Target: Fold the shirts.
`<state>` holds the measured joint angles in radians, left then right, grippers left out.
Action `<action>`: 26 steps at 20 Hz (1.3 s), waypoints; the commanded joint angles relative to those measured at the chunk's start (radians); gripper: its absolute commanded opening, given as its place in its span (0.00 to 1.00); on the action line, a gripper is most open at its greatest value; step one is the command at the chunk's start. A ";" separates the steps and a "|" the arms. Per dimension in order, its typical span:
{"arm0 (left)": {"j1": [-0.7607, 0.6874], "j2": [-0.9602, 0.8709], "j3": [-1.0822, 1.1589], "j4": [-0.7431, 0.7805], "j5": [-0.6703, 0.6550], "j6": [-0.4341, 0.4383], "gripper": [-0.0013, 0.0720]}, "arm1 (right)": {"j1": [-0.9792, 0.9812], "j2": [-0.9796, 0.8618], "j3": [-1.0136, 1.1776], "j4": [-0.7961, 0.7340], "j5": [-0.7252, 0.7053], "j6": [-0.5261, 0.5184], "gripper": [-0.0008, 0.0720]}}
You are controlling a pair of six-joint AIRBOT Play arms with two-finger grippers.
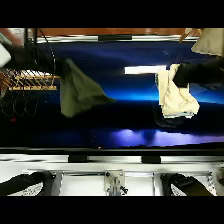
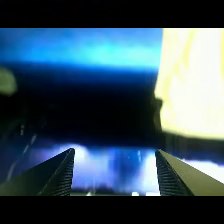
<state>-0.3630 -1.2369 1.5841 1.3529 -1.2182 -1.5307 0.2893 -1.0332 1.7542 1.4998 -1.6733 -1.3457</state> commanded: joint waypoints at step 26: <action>0.228 0.130 -0.994 -0.386 0.275 0.109 0.98 | 0.002 -0.074 -0.921 0.690 0.552 0.024 0.86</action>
<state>-0.0937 -1.0557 0.6060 0.9833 -1.0237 -1.4296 0.2909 -1.0534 0.8429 2.1407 -1.1389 -1.2987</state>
